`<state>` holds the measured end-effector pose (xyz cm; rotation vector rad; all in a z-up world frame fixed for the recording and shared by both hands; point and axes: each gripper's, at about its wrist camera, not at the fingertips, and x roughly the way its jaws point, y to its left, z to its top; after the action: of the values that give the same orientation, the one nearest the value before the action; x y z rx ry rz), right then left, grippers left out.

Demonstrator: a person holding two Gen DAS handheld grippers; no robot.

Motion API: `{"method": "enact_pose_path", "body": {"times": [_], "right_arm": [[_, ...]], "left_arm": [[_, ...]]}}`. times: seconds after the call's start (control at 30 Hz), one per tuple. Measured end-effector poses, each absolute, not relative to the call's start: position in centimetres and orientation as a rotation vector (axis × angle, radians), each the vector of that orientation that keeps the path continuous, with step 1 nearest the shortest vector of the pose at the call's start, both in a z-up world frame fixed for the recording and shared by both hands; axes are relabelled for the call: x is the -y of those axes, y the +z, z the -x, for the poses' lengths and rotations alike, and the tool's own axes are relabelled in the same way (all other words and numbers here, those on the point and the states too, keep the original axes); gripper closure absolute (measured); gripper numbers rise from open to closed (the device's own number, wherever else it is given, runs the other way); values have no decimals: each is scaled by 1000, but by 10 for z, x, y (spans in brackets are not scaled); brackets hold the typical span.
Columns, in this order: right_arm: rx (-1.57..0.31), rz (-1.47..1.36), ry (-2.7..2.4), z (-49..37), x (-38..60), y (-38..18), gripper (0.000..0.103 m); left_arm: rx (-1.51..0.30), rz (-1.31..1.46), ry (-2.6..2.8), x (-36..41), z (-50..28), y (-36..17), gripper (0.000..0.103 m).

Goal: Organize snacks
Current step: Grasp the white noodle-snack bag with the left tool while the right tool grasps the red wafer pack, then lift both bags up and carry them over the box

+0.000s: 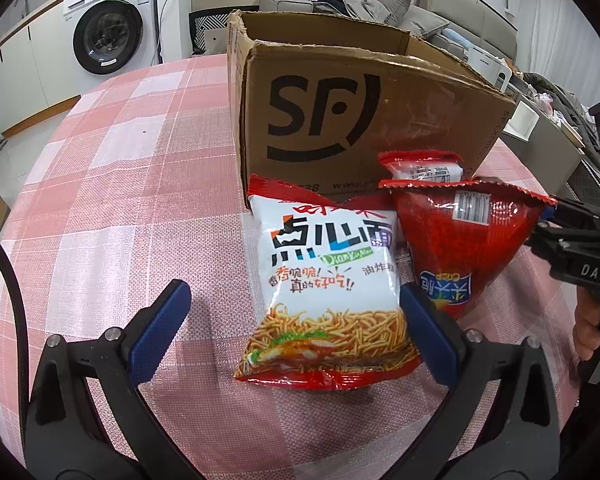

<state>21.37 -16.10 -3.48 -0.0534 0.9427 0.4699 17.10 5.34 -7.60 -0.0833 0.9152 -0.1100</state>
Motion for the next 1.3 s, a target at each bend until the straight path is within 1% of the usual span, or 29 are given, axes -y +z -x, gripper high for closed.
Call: {"method": "enact_pose_path", "body": {"times": [0.1, 0.17, 0.2, 0.23, 0.27, 0.33, 0.4, 0.43, 0.63, 1.3], "right_arm": [[-930, 53, 476, -211, 161, -29, 49], [-927, 51, 477, -209, 160, -27, 49], [-926, 50, 478, -209, 160, -25, 49], [-924, 50, 477, -207, 161, -25, 49], [-921, 50, 477, -206, 160, -23, 49], [-918, 48, 478, -205, 162, -21, 49], [-914, 46, 477, -205, 164, -19, 49], [-912, 44, 477, -205, 165, -19, 49], [-900, 38, 477, -204, 168, -14, 49], [-818, 15, 497, -193, 173, 12, 49]], "left_arm": [[-913, 77, -107, -53, -171, -75, 0], [-907, 75, -113, -52, -169, -74, 3], [-902, 75, -123, -52, -168, -73, 7], [-894, 83, -141, -52, -168, -71, 15], [-888, 96, -159, -52, -166, -71, 19], [-884, 124, -201, -52, -165, -69, 40], [-879, 119, -198, -50, -163, -67, 42], [-872, 115, -198, -50, -162, -66, 46], [-851, 134, -216, -52, -158, -58, 49], [-747, 177, -206, -67, -134, -13, 49]]}}
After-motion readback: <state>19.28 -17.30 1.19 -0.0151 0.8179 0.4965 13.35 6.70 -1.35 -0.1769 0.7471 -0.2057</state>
